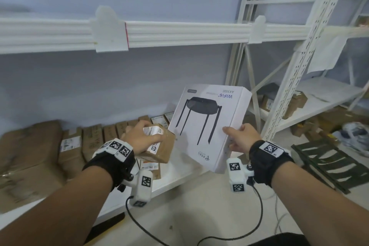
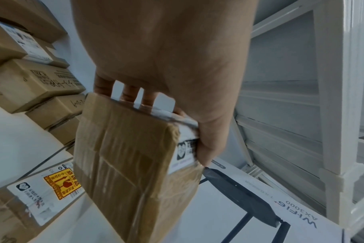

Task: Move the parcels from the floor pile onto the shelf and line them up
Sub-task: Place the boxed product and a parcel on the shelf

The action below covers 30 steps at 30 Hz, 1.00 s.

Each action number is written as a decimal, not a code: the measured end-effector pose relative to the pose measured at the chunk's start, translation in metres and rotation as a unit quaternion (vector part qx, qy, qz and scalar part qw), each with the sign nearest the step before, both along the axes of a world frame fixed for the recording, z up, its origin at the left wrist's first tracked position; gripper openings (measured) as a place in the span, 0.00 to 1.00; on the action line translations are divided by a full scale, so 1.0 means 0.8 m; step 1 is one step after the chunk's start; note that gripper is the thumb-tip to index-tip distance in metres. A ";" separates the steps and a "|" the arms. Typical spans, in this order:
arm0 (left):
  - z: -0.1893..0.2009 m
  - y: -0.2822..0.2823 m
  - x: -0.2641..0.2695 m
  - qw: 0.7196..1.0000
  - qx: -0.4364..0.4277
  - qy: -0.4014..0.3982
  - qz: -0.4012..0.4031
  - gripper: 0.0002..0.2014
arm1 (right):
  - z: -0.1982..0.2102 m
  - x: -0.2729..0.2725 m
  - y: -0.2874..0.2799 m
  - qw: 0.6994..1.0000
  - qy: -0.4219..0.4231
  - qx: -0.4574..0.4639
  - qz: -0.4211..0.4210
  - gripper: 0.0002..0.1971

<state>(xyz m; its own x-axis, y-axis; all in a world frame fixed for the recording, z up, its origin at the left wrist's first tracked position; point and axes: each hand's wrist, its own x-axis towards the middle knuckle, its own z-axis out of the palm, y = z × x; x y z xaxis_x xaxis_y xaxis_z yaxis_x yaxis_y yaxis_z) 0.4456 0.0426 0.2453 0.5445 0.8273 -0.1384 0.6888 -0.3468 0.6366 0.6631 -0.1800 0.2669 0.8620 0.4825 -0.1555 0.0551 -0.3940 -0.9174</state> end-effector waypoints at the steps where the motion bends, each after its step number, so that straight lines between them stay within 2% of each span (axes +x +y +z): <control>1: -0.004 0.000 0.003 1.000 -0.001 0.002 -0.001 0.35 | -0.003 0.005 0.002 1.000 0.008 0.006 -0.003 0.25; 6: -0.021 0.004 0.011 1.000 -0.010 0.005 -0.004 0.34 | -0.007 0.016 0.012 0.997 0.053 0.050 -0.023 0.21; 9: -0.031 0.006 0.020 1.000 -0.017 0.024 -0.005 0.37 | -0.013 0.017 0.018 0.987 0.108 0.105 -0.052 0.21; 13: -0.041 -0.001 0.037 0.999 -0.024 0.035 -0.025 0.34 | -0.026 0.019 0.014 0.977 0.165 0.111 -0.076 0.13; 16: -0.036 -0.007 0.044 0.998 -0.057 0.007 -0.036 0.30 | -0.033 0.028 0.001 0.971 0.198 0.106 -0.087 0.15; 18: -0.031 -0.005 0.043 0.998 -0.057 -0.007 -0.036 0.31 | -0.038 0.043 -0.012 0.961 0.232 0.115 -0.103 0.17; 20: -0.024 -0.003 0.037 0.999 -0.038 0.013 -0.030 0.34 | -0.037 0.050 -0.020 0.960 0.238 0.122 -0.088 0.21; 22: -0.020 0.001 0.031 0.999 -0.028 0.026 -0.019 0.38 | -0.029 0.046 -0.027 0.961 0.249 0.109 -0.048 0.19; 25: -0.018 0.002 0.023 0.999 -0.014 0.039 -0.019 0.45 | -0.005 0.016 -0.028 0.956 0.254 0.135 -0.062 0.20; 28: -0.016 -0.002 0.015 0.998 -0.026 0.046 -0.016 0.42 | -0.028 0.035 -0.032 0.956 0.259 0.130 -0.055 0.14; 30: -0.017 -0.002 0.013 0.999 -0.028 0.038 -0.016 0.38 | -0.039 0.036 -0.028 0.957 0.252 0.124 -0.071 0.17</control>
<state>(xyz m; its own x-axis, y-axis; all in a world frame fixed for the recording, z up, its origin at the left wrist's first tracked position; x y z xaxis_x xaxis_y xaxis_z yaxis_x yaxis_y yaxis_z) 0.4556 0.0408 0.2314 0.5565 0.7992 -0.2269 0.7255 -0.3344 0.6015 0.6917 -0.2021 0.2357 0.7673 0.4413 -0.4654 -0.4576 -0.1319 -0.8793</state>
